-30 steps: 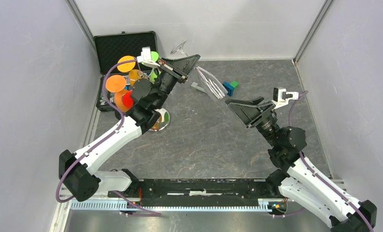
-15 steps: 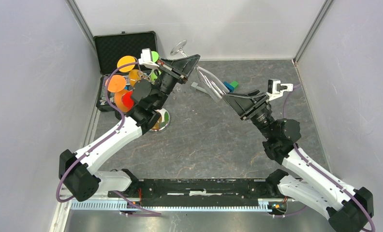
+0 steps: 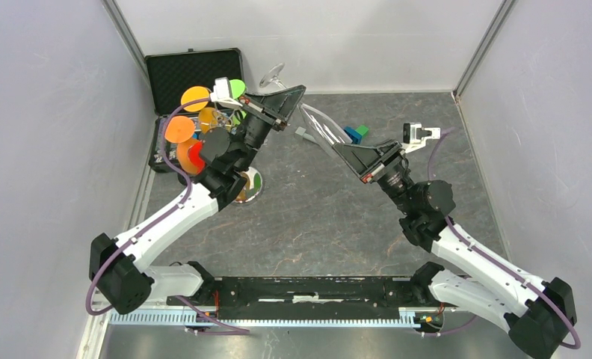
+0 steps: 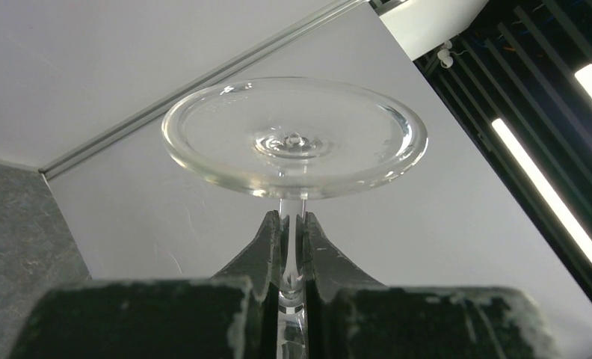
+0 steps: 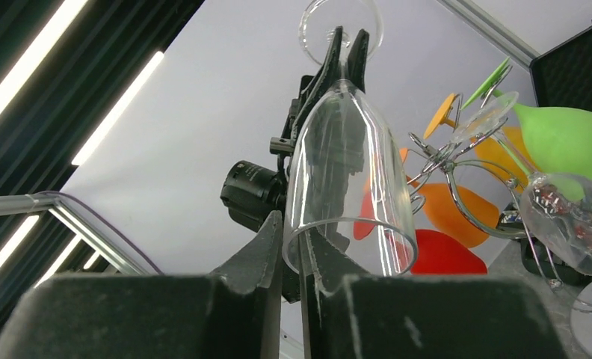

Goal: Take the wine glass off the wine glass rack

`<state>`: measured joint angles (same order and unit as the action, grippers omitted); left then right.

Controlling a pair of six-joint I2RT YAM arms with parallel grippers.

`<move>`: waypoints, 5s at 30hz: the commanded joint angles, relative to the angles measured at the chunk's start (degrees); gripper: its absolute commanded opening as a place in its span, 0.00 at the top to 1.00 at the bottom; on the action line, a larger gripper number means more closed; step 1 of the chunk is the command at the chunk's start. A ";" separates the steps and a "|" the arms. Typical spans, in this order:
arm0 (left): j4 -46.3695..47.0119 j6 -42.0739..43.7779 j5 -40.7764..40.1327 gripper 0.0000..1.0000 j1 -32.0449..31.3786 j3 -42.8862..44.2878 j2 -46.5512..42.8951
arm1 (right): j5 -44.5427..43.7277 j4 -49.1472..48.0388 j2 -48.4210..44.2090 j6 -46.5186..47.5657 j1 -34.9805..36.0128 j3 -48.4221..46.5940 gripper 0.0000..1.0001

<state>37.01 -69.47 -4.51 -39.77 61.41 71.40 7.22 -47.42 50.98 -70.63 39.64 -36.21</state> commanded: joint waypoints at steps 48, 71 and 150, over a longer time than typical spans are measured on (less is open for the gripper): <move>-8.50 17.72 11.04 0.00 -0.14 -5.99 -12.43 | -17.51 20.78 -4.10 29.35 0.53 -14.45 1.00; -46.74 43.78 17.59 0.00 0.13 12.59 -10.34 | -36.44 97.93 9.96 59.54 -0.97 -45.03 1.00; -55.74 53.67 14.66 0.00 0.47 18.53 -6.61 | -15.87 102.66 37.63 71.32 -28.99 -62.68 0.39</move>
<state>-20.93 -18.22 14.22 -39.72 76.69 65.36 -7.81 59.24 90.91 2.50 10.81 -95.57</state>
